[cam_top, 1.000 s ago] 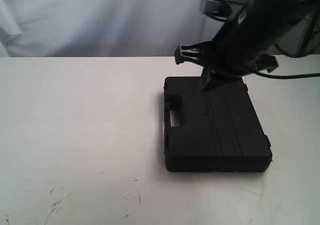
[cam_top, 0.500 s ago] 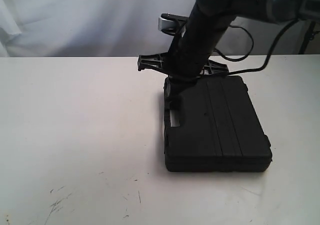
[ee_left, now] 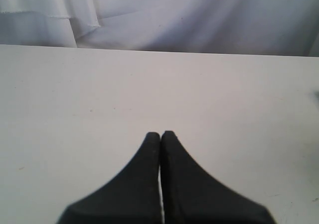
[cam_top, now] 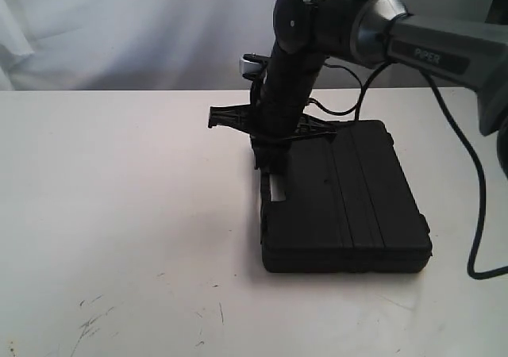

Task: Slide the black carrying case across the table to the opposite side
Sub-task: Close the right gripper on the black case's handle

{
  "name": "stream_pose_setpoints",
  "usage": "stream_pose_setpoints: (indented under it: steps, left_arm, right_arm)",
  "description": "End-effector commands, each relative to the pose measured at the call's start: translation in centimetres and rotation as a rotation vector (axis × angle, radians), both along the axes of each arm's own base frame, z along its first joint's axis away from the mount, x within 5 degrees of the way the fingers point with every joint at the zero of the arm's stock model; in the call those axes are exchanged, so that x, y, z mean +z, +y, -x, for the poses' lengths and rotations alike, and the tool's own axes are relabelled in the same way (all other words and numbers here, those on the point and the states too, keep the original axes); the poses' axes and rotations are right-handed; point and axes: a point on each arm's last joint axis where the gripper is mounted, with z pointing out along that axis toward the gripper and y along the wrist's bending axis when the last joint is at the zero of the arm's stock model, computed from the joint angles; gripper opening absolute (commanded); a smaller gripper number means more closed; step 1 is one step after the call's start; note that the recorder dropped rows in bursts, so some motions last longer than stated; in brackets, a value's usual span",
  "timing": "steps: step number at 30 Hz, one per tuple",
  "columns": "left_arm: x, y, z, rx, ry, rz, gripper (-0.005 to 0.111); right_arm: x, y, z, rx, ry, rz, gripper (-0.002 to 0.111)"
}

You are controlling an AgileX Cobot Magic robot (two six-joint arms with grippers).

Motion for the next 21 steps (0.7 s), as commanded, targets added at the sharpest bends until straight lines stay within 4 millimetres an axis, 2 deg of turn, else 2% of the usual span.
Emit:
stream_pose_setpoints:
  steps: [1,6,9,12,17,18,21]
  left_arm:
    - [0.0,0.0,0.0,0.003,-0.015,-0.002,0.0]
    - [0.0,0.0,0.0,0.003,-0.015,-0.002,0.0]
    - [0.0,0.0,0.0,0.003,-0.015,-0.002,0.0]
    - [0.0,0.0,0.0,0.003,-0.015,-0.002,0.0]
    - [0.0,0.0,0.0,0.003,-0.015,-0.002,0.0]
    - [0.0,0.0,0.0,0.003,-0.015,-0.002,0.0]
    - [0.0,0.0,0.0,0.003,-0.015,-0.002,0.0]
  right_arm:
    - [-0.6,0.3,-0.9,-0.002,-0.011,0.042,0.0]
    - [-1.9,0.4,-1.4,-0.019,-0.011,0.071,0.0]
    - [-3.5,0.4,-1.5,-0.016,0.013,0.1,0.0]
    - [-3.8,0.5,-1.4,-0.024,0.016,0.107,0.002]
    - [-3.8,0.7,-1.0,0.005,0.027,0.135,0.031]
    - [-3.8,0.7,-1.0,0.005,0.027,0.135,0.035]
    - [-3.8,0.9,-1.2,-0.041,0.004,0.106,0.035]
